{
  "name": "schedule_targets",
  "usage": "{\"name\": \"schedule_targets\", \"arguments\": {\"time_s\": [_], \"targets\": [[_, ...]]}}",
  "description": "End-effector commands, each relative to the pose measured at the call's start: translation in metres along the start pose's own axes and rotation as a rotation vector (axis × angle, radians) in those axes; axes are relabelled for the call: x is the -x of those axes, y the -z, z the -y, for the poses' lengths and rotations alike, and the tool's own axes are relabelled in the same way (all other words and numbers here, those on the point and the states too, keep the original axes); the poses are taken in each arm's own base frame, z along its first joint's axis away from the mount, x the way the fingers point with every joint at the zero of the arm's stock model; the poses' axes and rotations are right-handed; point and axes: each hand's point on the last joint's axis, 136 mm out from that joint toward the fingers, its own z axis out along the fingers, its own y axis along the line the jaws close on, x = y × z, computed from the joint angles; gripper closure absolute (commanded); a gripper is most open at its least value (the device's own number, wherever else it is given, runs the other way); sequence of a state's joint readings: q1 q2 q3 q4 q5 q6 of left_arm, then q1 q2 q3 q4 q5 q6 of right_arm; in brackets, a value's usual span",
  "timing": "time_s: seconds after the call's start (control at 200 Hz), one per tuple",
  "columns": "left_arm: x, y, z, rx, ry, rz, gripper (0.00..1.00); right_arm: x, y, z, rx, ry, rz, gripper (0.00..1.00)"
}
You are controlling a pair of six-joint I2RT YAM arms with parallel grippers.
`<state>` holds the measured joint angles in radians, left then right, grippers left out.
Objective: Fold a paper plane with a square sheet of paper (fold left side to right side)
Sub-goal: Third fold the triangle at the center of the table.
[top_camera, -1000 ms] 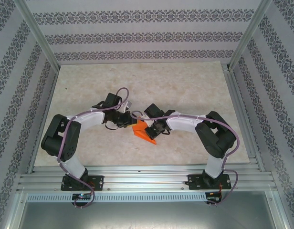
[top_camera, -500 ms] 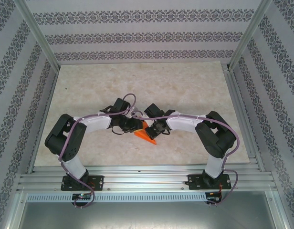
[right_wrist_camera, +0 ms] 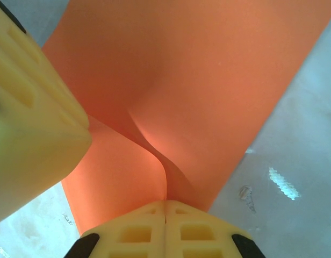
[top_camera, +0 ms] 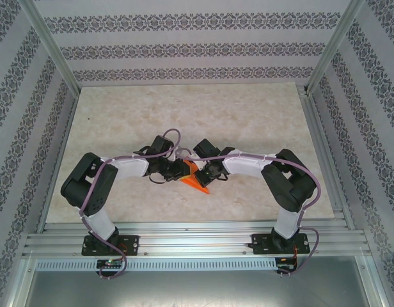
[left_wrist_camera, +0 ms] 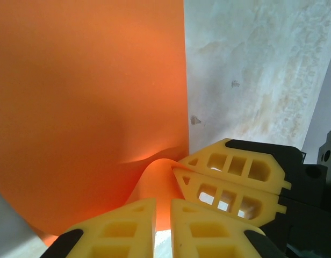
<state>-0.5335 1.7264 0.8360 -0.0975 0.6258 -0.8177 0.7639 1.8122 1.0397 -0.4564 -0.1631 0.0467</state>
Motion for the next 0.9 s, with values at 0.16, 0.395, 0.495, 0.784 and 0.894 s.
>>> {"name": "schedule_targets", "arguments": {"time_s": [0.16, 0.395, 0.495, 0.784, 0.894], "targets": [[-0.014, -0.007, -0.028, 0.104, -0.002, -0.027, 0.84, -0.028, -0.018, -0.008, 0.033, 0.012, -0.105, 0.96], [-0.021, -0.007, -0.038, 0.141, -0.001, -0.046, 0.84, -0.024, -0.015, -0.009, 0.036, 0.013, -0.089, 0.93], [-0.022, -0.009, -0.042, 0.147, 0.004, -0.053, 0.84, -0.019, -0.012, -0.010, 0.044, 0.009, -0.073, 0.90], [-0.027, -0.014, -0.059, 0.202, 0.014, -0.070, 0.85, 0.012, 0.023, -0.002, 0.045, -0.086, 0.048, 0.72], [-0.028, -0.013, -0.060, 0.209, 0.011, -0.068, 0.85, 0.020, 0.049, 0.004, 0.042, -0.168, 0.099, 0.65]]}}
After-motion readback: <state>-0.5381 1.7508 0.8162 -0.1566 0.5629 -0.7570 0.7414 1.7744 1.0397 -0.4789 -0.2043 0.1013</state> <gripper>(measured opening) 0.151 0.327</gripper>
